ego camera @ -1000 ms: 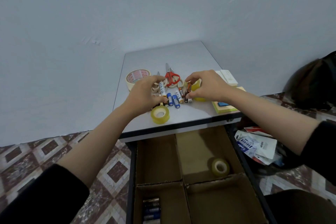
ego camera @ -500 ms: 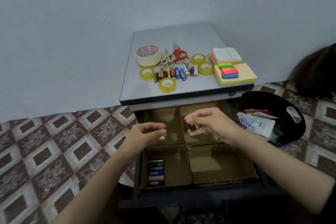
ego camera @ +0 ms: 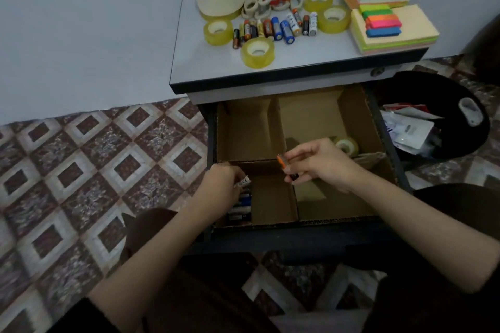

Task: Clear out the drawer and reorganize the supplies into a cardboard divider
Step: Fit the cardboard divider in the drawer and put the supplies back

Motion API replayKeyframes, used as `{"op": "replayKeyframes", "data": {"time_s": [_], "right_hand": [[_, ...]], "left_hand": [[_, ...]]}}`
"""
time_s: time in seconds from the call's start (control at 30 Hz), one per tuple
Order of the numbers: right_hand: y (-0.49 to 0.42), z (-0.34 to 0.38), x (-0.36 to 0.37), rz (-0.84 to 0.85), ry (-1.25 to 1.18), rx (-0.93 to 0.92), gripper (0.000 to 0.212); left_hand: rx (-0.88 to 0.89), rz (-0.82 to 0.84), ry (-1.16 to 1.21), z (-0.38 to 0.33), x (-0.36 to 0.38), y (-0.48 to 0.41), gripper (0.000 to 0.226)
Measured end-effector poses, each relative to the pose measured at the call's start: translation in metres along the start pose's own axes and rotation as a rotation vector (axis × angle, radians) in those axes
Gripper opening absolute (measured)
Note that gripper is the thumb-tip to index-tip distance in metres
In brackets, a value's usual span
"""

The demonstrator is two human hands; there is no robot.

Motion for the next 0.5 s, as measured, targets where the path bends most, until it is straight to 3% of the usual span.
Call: {"op": "replayKeyframes", "data": {"time_s": [0.23,0.5], "right_hand": [[-0.014,0.007,-0.001,0.048,0.011,0.031,0.024],[-0.016,0.005,-0.005,0.084,0.010,0.023,0.021]], "left_hand": [[0.101,-0.047,-0.450,-0.015,0.009,-0.014,0.025],[0.104,-0.055,-0.509,-0.014,0.012,-0.011,0.018]]}}
Point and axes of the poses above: each hand's wrist, its own y-axis away from the middle knuckle, its own x-axis out of the palm, z = x × y, the point moved 1 cm from there along -y, towards the middle knuckle, and after that the axes turned 13 degrees about -y, right-handed, at the moved point
